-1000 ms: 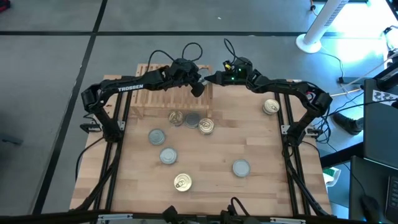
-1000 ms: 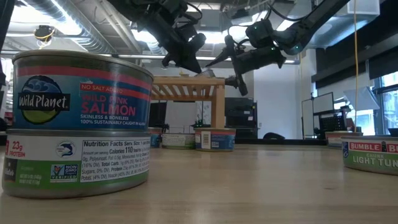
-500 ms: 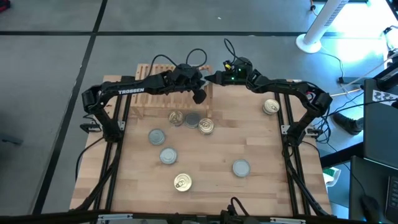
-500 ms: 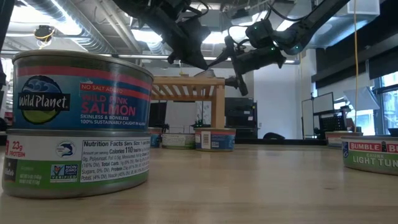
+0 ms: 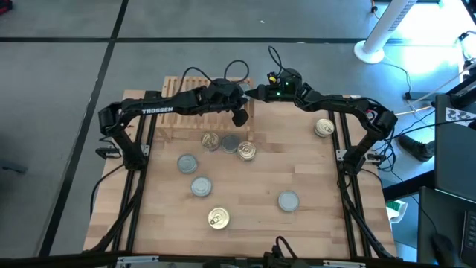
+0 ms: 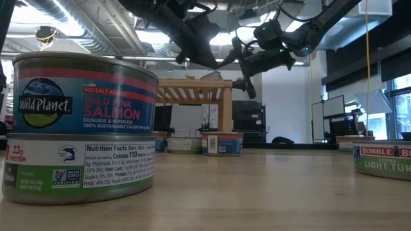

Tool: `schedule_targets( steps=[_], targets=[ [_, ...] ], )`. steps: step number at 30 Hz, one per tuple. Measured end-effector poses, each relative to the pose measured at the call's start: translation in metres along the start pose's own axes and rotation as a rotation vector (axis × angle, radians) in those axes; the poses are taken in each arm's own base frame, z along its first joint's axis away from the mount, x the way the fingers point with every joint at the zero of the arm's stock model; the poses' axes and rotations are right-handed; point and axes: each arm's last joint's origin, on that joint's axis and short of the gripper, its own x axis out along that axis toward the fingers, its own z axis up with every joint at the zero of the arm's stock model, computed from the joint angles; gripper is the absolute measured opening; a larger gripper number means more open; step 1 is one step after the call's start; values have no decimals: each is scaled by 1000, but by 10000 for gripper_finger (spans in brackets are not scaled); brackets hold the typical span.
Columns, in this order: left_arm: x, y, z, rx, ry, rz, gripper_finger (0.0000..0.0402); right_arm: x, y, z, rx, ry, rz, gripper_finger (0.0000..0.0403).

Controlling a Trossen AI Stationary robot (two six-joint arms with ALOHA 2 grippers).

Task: Stack canned seafood by type on shelf
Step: Put the green tuna can on the shelf

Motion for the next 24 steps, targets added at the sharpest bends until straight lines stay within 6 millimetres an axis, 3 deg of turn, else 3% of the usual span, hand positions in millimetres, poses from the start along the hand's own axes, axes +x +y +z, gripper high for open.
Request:
schedule_targets(
  steps=[6, 24],
  targets=[
    [9, 0, -6, 4, 22, 39, 1, 0, 0, 0, 2, 16, 13, 271],
    [9, 7, -8, 10, 47, 180, 1, 0, 2, -3, -25, 90, 70, 271]
  ],
)
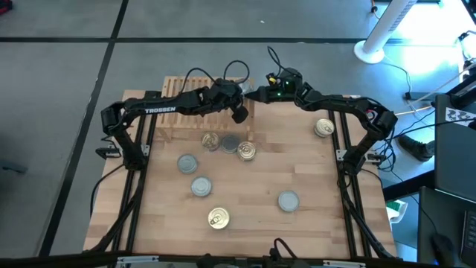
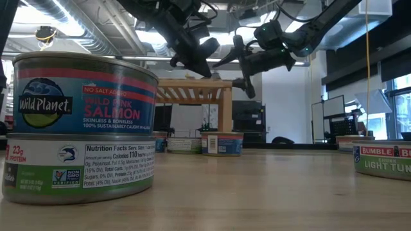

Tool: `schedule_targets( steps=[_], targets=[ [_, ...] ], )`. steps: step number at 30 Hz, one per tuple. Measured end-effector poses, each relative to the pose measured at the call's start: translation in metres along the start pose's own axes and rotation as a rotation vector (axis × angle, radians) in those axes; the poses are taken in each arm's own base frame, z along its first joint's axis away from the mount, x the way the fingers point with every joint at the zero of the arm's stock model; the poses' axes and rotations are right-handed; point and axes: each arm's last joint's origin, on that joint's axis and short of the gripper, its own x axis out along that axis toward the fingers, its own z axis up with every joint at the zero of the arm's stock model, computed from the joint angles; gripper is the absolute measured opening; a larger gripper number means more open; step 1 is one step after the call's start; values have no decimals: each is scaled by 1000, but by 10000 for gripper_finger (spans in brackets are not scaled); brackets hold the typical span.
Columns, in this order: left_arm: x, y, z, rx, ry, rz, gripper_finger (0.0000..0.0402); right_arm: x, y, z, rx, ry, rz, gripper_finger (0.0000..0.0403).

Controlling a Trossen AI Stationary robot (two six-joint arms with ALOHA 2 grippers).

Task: Stack canned seafood by type on shelf
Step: Put the green tuna can on the shelf, then put the blue tuna can on the shelf

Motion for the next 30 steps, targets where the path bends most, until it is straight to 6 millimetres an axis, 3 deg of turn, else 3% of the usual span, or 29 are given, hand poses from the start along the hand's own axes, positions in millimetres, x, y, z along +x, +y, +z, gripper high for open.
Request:
schedule_targets(
  steps=[14, 20, 26, 30],
  targets=[
    [-1, 0, -7, 27, 73, 8, 1, 0, 3, -4, 2, 142, 115, 271],
    [-7, -11, -4, 94, 73, -21, 1, -2, 6, -7, -8, 253, 212, 271],
    [-29, -21, 3, 151, 42, -61, 1, -5, 11, -8, -83, 306, 287, 271],
    [-48, -26, 7, 164, 24, -87, 1, -15, 26, -4, -147, 272, 314, 271]
  ],
)
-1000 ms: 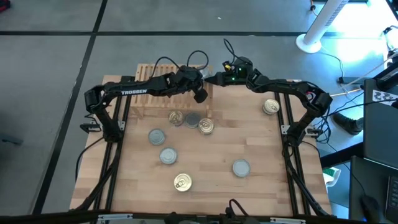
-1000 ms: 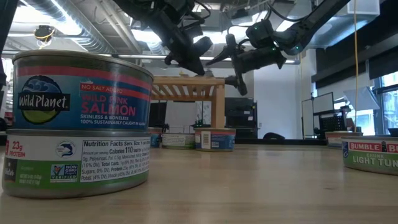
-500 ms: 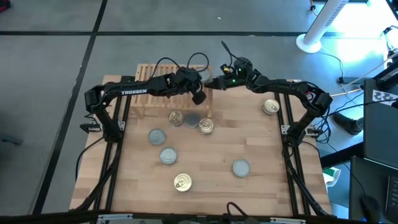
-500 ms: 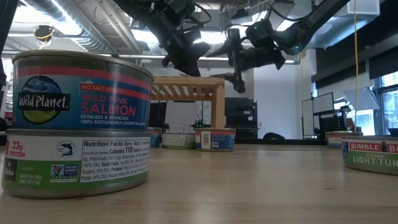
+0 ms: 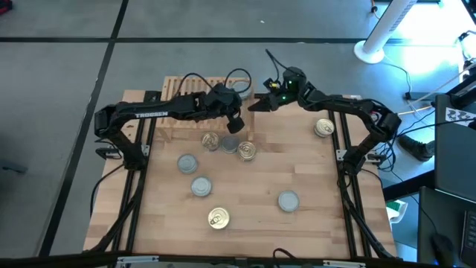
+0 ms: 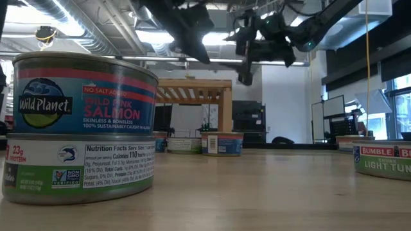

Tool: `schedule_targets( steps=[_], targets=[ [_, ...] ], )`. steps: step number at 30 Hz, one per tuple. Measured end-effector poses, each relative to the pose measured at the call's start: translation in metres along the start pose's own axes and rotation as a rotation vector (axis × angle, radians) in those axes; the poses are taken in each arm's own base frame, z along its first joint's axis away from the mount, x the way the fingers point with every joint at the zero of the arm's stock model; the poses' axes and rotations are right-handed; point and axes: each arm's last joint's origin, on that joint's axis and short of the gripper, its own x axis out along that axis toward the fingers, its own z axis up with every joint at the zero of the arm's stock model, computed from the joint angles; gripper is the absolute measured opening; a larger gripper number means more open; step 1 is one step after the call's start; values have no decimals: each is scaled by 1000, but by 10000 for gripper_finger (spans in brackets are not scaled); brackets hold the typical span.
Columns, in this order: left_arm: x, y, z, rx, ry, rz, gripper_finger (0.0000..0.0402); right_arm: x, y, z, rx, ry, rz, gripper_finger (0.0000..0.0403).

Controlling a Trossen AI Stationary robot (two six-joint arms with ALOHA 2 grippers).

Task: Stack canned seafood by type on shelf
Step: Put the blue tuna can on the shelf

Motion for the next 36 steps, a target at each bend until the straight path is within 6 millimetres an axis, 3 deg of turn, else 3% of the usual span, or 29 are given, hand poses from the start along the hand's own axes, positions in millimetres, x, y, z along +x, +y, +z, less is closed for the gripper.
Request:
schedule_targets(
  steps=[10, 19, 24, 29, 36],
  targets=[
    [-29, -28, -2, 72, 19, -84, 1, -34, 75, 6, -255, -83, 69, 271],
    [-45, -62, -6, 146, 21, -180, 1, -67, 123, -22, -437, -70, -70, 271],
    [-39, -83, -15, 238, 46, -249, 2, -75, 133, -50, -541, 10, -299, 271],
    [-20, -106, -34, 343, 97, -373, 2, -69, 130, -76, -589, 166, -524, 271],
    [6, -124, -52, 445, 168, -387, 12, -47, 116, -114, -666, 322, -550, 271]
  ],
)
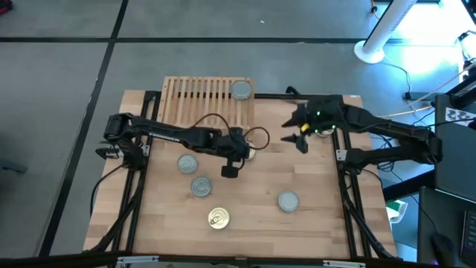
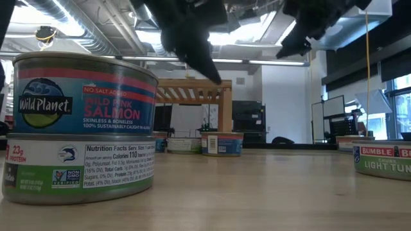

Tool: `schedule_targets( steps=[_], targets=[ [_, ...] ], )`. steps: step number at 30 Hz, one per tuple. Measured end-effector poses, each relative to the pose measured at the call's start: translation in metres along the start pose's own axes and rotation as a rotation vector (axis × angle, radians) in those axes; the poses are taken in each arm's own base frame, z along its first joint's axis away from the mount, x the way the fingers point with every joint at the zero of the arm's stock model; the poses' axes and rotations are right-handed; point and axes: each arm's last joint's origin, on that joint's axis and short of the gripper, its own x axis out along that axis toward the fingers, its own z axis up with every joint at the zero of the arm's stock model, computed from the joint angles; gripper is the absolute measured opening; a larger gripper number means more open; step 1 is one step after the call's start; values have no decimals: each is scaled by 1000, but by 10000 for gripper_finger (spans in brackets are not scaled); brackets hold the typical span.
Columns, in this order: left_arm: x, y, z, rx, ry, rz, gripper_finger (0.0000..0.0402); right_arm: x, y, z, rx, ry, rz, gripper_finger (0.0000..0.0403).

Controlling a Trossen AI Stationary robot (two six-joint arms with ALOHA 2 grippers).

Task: Stack canned seafood by type on shelf
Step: Put the blue tuna can on the shelf

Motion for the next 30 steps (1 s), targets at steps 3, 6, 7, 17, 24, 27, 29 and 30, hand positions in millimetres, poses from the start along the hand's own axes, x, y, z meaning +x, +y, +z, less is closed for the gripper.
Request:
schedule_targets(
  steps=[3, 6, 7, 17, 24, 27, 29, 30],
  targets=[
    [13, -2, -4, 4, 36, -5, 40, 12, 11, -11, -40, 33, 15, 271],
    [20, -3, -6, 16, 52, -7, 66, 21, 22, -19, -80, 33, 13, 271],
    [21, -3, -7, 24, 56, -8, 72, 24, 25, -22, -92, 36, 13, 271],
    [29, -5, -7, 64, 59, -10, 148, 41, 52, -42, -192, 13, -5, 271],
    [52, -13, -16, 158, 118, -29, 170, 56, 64, -54, -257, -9, -32, 271],
    [58, -15, -18, 188, 125, -32, 170, 65, 69, -60, -291, 3, -60, 271],
    [63, -16, -18, 187, 120, -29, 170, 71, 72, -64, -322, 22, -86, 271],
    [65, -16, -18, 189, 122, -23, 170, 73, 73, -64, -331, 27, -99, 271]
  ],
)
